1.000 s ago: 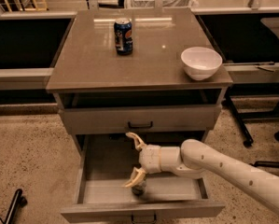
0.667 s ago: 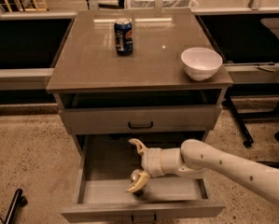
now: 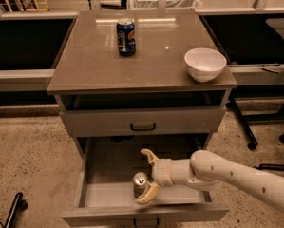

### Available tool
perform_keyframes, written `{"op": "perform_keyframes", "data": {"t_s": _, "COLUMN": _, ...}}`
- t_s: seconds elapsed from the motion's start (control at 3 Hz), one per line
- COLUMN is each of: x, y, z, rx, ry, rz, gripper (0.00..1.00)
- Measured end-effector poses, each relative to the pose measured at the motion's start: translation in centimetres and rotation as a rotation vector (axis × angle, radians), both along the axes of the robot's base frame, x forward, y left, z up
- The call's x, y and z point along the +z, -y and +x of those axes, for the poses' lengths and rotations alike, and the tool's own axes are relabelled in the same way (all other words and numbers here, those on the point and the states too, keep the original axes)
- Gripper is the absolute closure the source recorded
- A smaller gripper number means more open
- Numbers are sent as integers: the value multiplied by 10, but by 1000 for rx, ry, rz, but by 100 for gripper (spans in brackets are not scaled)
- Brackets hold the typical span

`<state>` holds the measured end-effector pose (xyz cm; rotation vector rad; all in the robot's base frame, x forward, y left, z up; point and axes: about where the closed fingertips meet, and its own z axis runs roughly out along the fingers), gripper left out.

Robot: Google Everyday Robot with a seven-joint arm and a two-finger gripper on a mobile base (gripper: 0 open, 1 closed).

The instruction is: Pick 7up can from middle drawer and place on counter

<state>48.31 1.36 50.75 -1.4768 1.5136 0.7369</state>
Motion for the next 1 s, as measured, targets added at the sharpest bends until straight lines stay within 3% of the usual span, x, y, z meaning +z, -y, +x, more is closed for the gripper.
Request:
{"op": "perform_keyframes", "data": {"t_s": 0.33, "x": -9, "y": 0, "z": 4, "rx": 2, "ry": 19, "rz": -21, "gripper": 24}}
{"op": "perform_keyframes", "data": {"t_s": 0.67, "x": -20, "y": -3, "z": 8, "rx": 21, "ry": 29, "rz": -22, "gripper": 23}}
{"op": "perform_keyframes", "data": {"t_s": 1.0, "x": -34, "y": -8, "z": 7, "rx": 56, "ry": 4, "rz": -7, "gripper": 14}}
